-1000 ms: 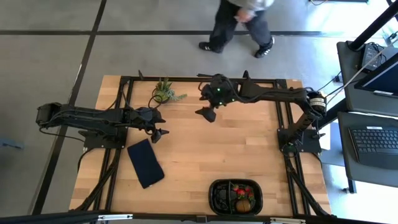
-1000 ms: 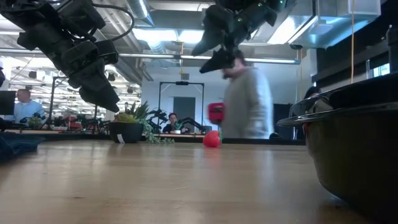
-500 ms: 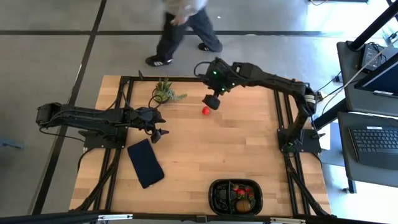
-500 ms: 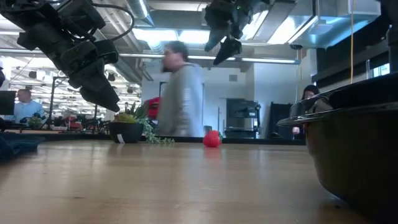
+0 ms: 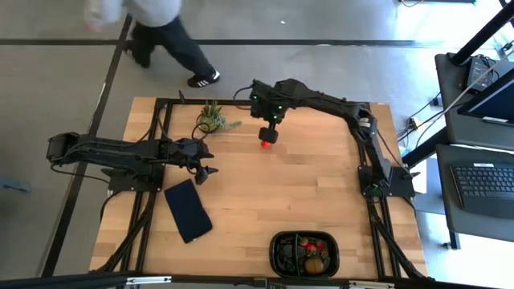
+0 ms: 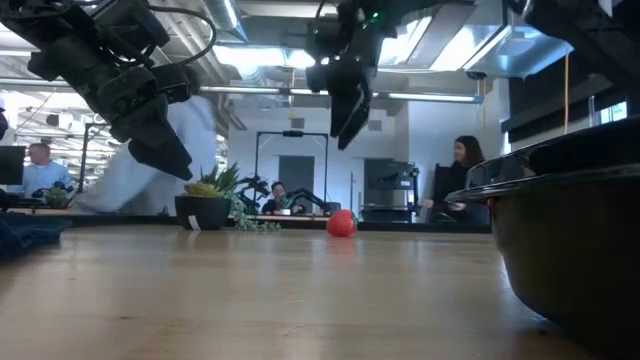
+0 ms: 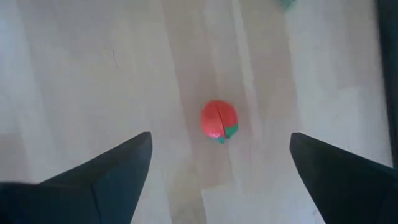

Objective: Pick and placing Produce into tupperware
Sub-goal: Put the big red strawberry into the black container, then return to Home Position

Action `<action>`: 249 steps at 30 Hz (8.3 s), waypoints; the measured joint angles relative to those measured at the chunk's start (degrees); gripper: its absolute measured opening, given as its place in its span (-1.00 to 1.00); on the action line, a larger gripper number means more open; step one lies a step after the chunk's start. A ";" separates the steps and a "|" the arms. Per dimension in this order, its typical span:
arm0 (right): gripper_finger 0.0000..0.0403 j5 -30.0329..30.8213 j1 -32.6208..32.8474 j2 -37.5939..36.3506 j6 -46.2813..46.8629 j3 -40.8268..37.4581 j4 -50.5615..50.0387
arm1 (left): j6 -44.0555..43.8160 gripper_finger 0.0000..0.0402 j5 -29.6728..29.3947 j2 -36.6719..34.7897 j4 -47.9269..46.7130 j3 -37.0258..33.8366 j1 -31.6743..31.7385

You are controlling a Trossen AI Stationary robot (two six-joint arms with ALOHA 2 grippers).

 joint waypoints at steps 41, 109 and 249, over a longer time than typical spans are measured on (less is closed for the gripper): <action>0.88 4.16 1.24 12.44 -6.96 0.15 2.77 | 0.00 0.51 -0.02 0.00 -0.66 0.00 -0.04; -0.07 -0.03 6.84 17.19 2.60 13.73 -17.70 | -0.02 0.51 0.00 0.02 -1.28 0.00 -0.04; 0.13 6.63 1.74 -73.00 -2.21 -77.66 63.06 | 15.12 0.51 3.02 -28.83 5.18 0.00 2.88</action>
